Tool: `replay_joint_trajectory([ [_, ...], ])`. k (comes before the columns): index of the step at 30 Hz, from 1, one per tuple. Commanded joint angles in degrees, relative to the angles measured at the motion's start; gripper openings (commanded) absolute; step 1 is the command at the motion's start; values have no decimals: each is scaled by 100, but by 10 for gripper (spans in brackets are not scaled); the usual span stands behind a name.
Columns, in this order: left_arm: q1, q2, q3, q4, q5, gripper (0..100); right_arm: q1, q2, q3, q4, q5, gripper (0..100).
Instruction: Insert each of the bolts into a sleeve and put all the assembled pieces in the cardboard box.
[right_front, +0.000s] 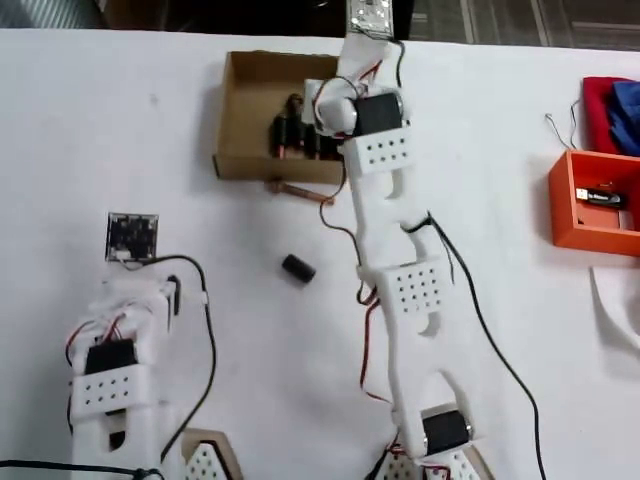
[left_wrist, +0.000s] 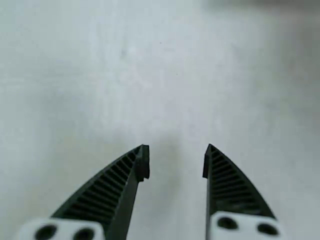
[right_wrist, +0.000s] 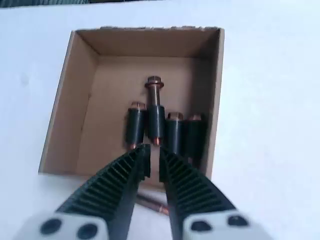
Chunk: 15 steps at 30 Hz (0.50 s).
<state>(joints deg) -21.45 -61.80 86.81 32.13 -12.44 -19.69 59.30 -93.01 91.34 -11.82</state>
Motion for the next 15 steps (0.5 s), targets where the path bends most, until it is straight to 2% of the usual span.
replay_joint_trajectory([
  [1,62,-9,-22,-105,-35,196,-286,-866,-185,1015,1029,21],
  [4,62,-9,-31,-105,-35,197,-365,-1095,158,1024,2198,21],
  [7,62,-9,-31,-105,-35,197,-488,-1481,756,1024,2910,21],
  [11,62,-9,-31,-105,-35,197,-611,-2651,2593,1033,3051,21],
  [15,53,-9,-31,-105,-35,196,-840,-4418,5749,998,3077,21],
])
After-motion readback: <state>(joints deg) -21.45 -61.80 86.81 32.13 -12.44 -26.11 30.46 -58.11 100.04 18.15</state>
